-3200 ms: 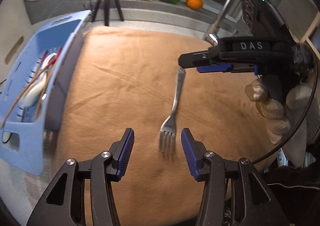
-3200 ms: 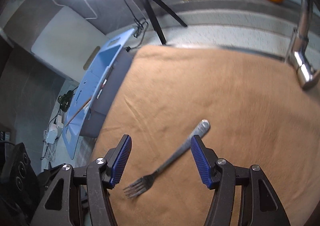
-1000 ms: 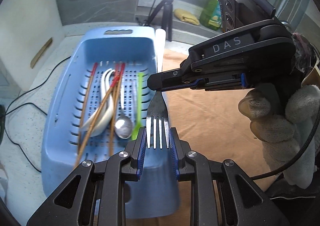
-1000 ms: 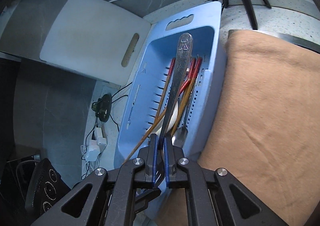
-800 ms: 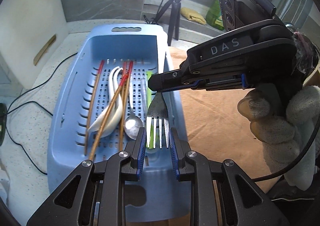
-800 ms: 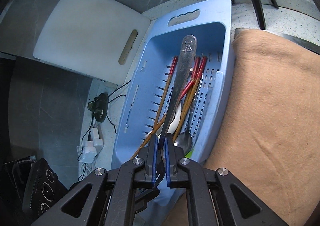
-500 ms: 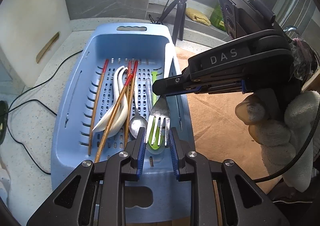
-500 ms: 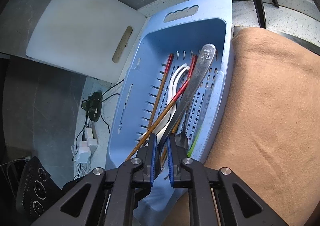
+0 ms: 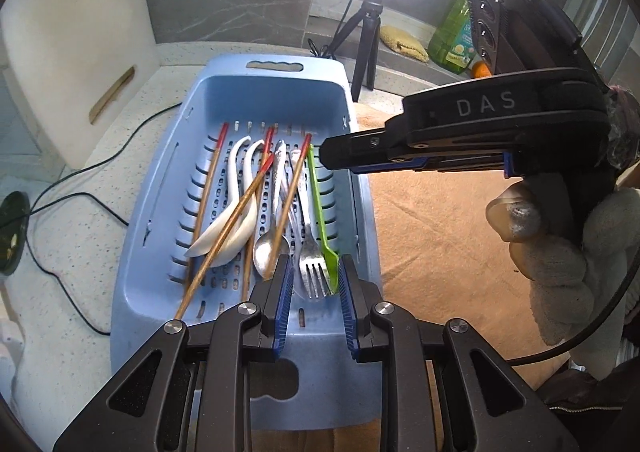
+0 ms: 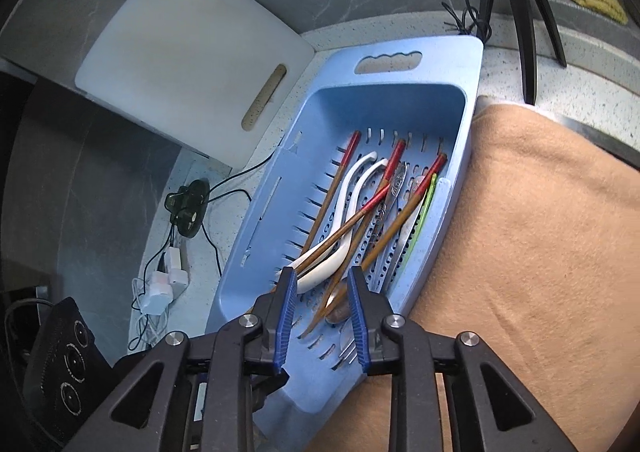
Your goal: Organize utensils
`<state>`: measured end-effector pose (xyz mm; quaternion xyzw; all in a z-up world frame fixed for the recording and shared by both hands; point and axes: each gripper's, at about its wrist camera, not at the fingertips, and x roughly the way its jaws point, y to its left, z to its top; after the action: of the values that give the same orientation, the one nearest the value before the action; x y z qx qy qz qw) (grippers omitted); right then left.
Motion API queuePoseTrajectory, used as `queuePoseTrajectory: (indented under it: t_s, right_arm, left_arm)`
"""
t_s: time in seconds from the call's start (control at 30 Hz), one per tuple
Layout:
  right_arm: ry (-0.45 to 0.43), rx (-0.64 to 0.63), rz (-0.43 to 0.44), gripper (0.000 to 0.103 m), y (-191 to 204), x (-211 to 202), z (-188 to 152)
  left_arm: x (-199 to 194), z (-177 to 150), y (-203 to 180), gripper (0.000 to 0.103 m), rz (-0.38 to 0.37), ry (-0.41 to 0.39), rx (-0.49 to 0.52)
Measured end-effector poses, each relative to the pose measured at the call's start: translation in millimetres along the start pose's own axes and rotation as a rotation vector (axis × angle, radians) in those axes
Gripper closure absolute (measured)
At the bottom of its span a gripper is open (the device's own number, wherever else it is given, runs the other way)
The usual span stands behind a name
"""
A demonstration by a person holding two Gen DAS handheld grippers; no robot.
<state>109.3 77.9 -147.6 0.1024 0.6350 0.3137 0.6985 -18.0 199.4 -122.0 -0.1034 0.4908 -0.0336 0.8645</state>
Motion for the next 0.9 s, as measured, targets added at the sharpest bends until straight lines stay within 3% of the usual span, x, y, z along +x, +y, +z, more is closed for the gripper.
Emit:
queuePoseTrajectory:
  t_s: [0.1,0.33,0.5,0.57,0.63,0.9]
  right_arm:
    - [-0.012,-0.033,-0.006,0.076,3.5,-8.6,-4.2]
    - [-0.068,-0.13,-0.052,0.068,9.2,-38.7,-16.5]
    - [-0.114,-0.189,-0.086,0.058,11.5,-60.2,-27.2]
    - [-0.133,-0.206,-0.096,0.054,11.5,-69.7,-32.0]
    - [-0.151,-0.224,-0.108,0.05,12.3,-77.4,-37.1]
    - [-0.243,-0.295,-0.176,0.028,16.6,-110.3,-62.0]
  left_arm:
    - [-8.1,-2.2,-6.5,0.082,0.026,-0.016,0.002]
    - [-25.9,-7.2,-18.3,0.059,0.081,-0.057,-0.022]
    - [-38.6,-10.7,-28.1,0.054,0.124,-0.091,-0.046]
    - [-44.3,-12.2,-32.4,0.043,0.151,-0.106,-0.064]
    - [-48.8,-13.8,-35.7,0.038,0.173,-0.12,-0.076]
    - [-64.6,-25.0,-54.7,0.035,0.209,-0.156,-0.108]
